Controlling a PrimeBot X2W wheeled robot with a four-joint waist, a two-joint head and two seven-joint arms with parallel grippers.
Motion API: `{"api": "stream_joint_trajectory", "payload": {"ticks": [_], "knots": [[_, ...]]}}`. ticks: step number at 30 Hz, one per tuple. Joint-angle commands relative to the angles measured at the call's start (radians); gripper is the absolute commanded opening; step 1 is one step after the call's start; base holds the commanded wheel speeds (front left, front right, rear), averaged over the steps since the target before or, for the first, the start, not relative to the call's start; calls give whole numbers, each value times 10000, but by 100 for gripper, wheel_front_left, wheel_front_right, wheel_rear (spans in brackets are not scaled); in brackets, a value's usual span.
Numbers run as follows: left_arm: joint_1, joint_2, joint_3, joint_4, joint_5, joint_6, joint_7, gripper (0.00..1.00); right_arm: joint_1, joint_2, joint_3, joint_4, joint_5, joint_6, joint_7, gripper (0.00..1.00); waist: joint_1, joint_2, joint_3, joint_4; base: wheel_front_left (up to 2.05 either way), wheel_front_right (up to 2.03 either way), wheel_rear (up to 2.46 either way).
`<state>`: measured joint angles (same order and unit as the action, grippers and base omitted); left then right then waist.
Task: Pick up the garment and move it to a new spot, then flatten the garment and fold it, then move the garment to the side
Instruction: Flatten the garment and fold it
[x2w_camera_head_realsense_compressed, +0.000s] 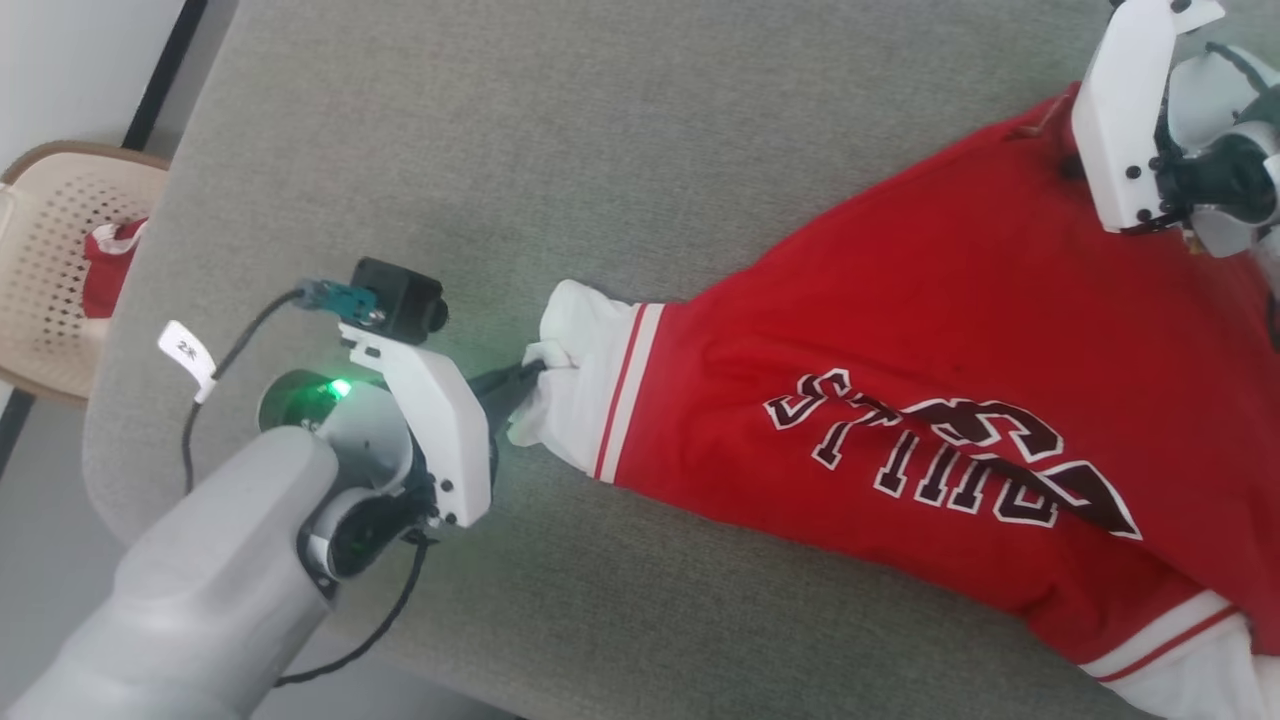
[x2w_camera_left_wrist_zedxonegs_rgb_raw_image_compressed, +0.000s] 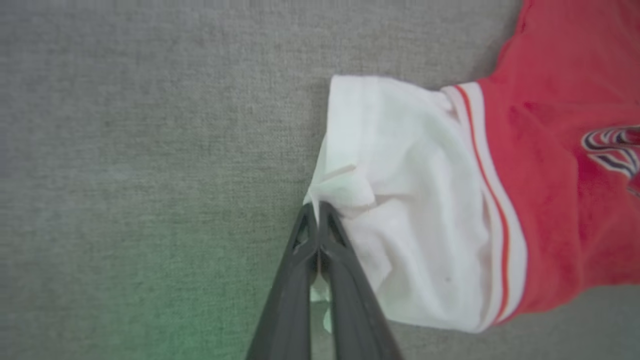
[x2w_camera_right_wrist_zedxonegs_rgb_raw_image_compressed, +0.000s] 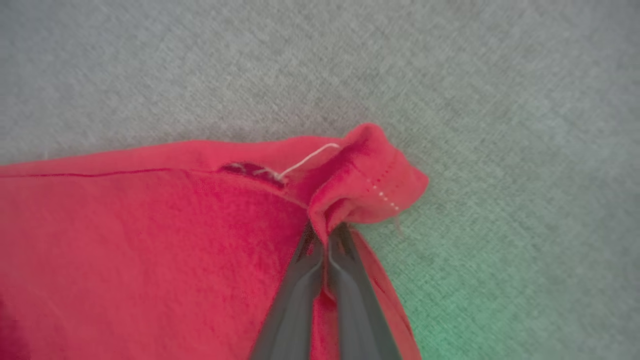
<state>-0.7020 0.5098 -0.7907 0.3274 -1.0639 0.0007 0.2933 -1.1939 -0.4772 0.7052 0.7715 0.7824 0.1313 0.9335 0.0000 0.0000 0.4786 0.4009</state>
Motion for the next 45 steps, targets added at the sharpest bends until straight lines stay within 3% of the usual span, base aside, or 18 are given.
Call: {"api": "stream_joint_trajectory", "payload": {"ticks": [1,7,17,24,37,45], "knots": [[-103,49,30,101,-59,2,13,0,731,-128,330,363,34,-10,101,0,0,0,-91,-106,0,0,0],[-703,534,382,39,27,307,238,0,71,-272,509,-305,430,-12,-954,0,0,0,-592,-734,0,0,0],[-2410,2072,875,-573,525,923,1511,0,-249,-615,1034,-1453,1034,-10,-2212,0,0,0,-1914,-2149,0,0,0],[-3651,2644,952,-616,849,934,2326,0,-438,-786,950,-2051,1334,-10,-2691,0,0,0,-2773,-2918,0,0,0],[-4914,2910,956,-266,1199,822,2955,0,-304,-1163,408,-3128,1394,-10,-2707,0,0,0,-3878,-3605,0,0,0],[-5631,2586,963,304,1517,689,2600,0,-279,-1073,-208,-3211,856,-10,-3126,0,0,0,-3767,-3815,0,0,0]]}}
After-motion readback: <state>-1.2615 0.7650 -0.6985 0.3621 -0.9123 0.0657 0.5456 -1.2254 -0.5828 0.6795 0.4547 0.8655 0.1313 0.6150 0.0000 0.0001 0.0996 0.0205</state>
